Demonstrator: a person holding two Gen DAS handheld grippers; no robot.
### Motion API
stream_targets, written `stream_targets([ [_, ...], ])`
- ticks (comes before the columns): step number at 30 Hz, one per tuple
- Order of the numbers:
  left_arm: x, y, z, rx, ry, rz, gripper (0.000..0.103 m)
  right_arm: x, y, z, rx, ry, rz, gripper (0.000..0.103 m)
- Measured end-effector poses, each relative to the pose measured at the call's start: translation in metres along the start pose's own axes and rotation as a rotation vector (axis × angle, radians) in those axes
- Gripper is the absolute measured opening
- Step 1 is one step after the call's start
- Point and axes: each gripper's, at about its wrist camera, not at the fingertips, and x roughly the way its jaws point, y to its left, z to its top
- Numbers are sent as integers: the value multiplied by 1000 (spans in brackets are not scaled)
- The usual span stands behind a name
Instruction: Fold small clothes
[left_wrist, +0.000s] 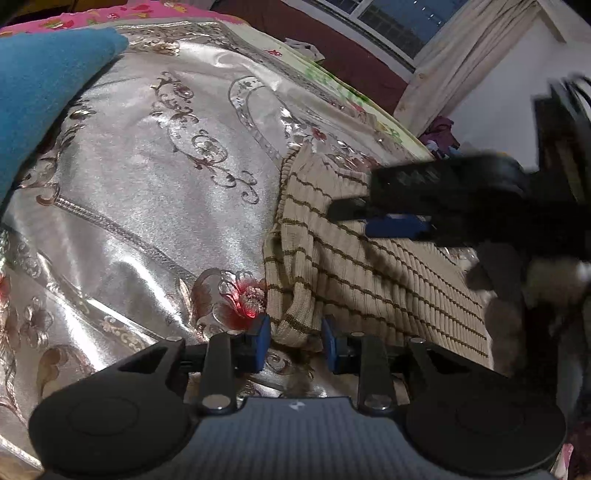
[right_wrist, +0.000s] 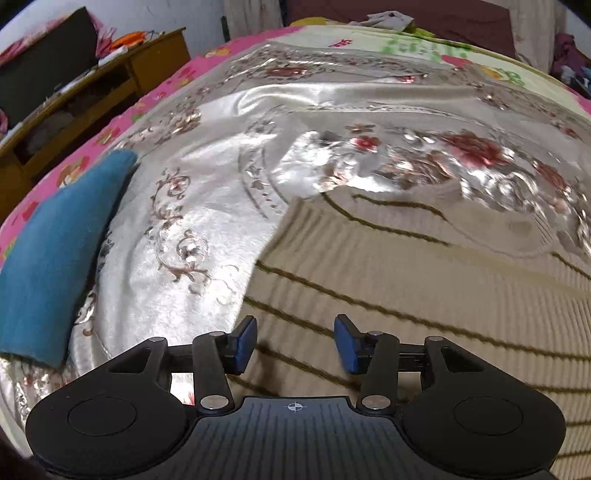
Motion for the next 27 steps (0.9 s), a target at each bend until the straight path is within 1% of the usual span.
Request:
stream_targets([
  [6, -1, 2, 0, -8, 4, -27, 37, 16, 15, 13, -11, 24, -10, 48],
  [10, -1, 5, 1, -23, 6, -35, 38, 20, 19, 15, -18, 33, -17, 49],
  [13, -2, 6, 2, -29, 3, -37, 38, 21, 16, 12, -10, 36, -24, 49],
  [17, 0, 5, 1, -17, 11, -19, 38, 22, 6, 5, 13, 41, -27, 49],
  [22, 3, 2, 0, -2, 22, 7, 38, 4, -14, -13, 75, -2, 32, 49],
  [27, 7, 0, -1, 15, 22, 29, 39, -4, -30, -34, 127, 2, 37, 49],
])
